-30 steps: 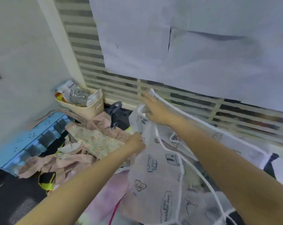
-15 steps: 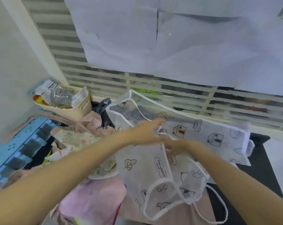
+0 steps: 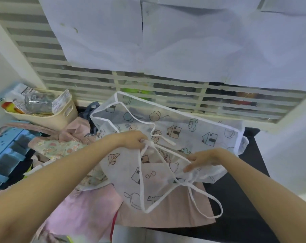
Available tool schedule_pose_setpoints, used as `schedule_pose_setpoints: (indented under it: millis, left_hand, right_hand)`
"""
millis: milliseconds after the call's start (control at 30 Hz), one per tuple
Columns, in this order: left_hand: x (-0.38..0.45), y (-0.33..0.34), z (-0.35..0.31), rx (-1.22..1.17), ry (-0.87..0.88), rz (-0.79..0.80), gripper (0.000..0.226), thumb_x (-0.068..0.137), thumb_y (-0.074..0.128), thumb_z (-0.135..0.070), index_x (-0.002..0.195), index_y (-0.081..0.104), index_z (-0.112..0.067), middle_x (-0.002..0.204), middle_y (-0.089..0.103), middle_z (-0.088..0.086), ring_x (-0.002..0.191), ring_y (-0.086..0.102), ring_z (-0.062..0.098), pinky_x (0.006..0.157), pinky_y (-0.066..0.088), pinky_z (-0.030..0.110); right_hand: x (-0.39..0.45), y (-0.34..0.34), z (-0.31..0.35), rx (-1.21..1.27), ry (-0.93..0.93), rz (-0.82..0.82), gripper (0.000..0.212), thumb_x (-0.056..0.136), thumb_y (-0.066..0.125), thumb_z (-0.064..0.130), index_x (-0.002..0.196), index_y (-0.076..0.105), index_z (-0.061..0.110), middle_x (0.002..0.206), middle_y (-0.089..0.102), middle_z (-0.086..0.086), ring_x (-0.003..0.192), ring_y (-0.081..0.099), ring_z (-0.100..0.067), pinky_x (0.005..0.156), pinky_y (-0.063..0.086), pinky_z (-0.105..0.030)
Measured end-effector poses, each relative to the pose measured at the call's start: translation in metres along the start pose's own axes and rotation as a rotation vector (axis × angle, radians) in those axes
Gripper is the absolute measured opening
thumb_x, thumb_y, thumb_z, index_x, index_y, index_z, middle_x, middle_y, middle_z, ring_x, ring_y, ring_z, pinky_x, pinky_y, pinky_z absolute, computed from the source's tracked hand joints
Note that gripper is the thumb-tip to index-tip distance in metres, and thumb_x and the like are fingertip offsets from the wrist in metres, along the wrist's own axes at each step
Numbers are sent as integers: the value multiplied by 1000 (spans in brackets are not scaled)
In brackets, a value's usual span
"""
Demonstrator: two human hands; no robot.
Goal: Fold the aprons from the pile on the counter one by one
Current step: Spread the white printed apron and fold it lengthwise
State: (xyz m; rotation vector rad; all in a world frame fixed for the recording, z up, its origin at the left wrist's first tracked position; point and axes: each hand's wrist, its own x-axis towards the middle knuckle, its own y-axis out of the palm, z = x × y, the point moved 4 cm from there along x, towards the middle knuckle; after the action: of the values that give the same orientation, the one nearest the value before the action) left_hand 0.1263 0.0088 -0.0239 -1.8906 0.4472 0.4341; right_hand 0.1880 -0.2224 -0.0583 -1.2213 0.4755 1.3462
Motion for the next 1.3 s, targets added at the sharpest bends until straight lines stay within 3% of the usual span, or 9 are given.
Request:
schedule_pose_setpoints:
  millis: [167,300,433,600,800,900,1000,1167,1300]
  left_hand:
    - [-25,-46,15,-694,-126,-543,28,97,48,-35,74,61,-26,73,52,3,65,45,15,61,35,26]
    - [-57,-69,31,-1229,-349,-1019,31,97,45,-28,67,44,-19,64,39,0,58,37,15,58,31,29]
    - [-82,-71,28,-1169,-558,-1239,32,99,35,-25,100,61,-7,93,58,9,91,51,25,83,41,36]
    - [-92,-19,35,-1006,-769,-1030,45,95,38,-30,131,48,-6,132,51,15,117,49,36,98,42,43]
    - [-99,16,-11,137,-749,-809,47,89,43,0,134,37,-12,132,46,17,124,39,35,100,27,44]
    - [-87,20,-55,482,-543,-698,51,90,47,-6,137,36,-19,136,45,5,128,35,26,105,21,41]
    - [-64,44,-91,707,-280,-465,50,91,50,-10,137,36,-21,139,42,1,133,32,23,112,15,41]
    - [-41,68,-99,663,-177,-293,42,96,46,-25,137,39,-22,141,38,4,130,34,27,109,20,42]
    - [-29,55,-102,-34,-168,-237,23,98,43,-27,104,63,-19,102,62,7,95,59,23,88,41,33]
  right_hand:
    - [-7,17,-6,189,-37,18,63,88,62,38,142,36,18,143,41,3,134,34,-18,117,15,-38]
    - [-7,3,-21,-3,28,-312,42,82,71,23,117,53,13,114,58,-1,106,53,-21,95,41,-31]
    - [-38,-17,-51,-393,267,-502,19,87,63,22,100,54,10,87,52,0,84,50,-20,70,42,-25]
    - [-70,-19,-104,-631,519,-462,38,84,65,22,120,55,14,108,60,-2,95,56,-21,83,47,-31]
    - [-49,14,-18,-303,-177,-431,26,90,55,16,114,58,6,122,58,-13,109,55,-29,93,44,-39]
    - [-46,19,5,-326,-223,-584,18,91,38,5,81,53,4,93,59,-19,80,51,-26,64,40,-33]
    - [-36,31,6,-264,-260,-481,19,93,47,12,101,61,2,105,59,-14,97,55,-28,75,45,-33]
    - [-23,40,0,405,-307,-354,30,99,41,32,102,67,17,112,66,-2,106,56,-18,85,42,-25]
    - [-31,40,5,721,-366,-110,67,100,18,53,96,69,9,106,70,-9,112,58,-23,107,36,-38]
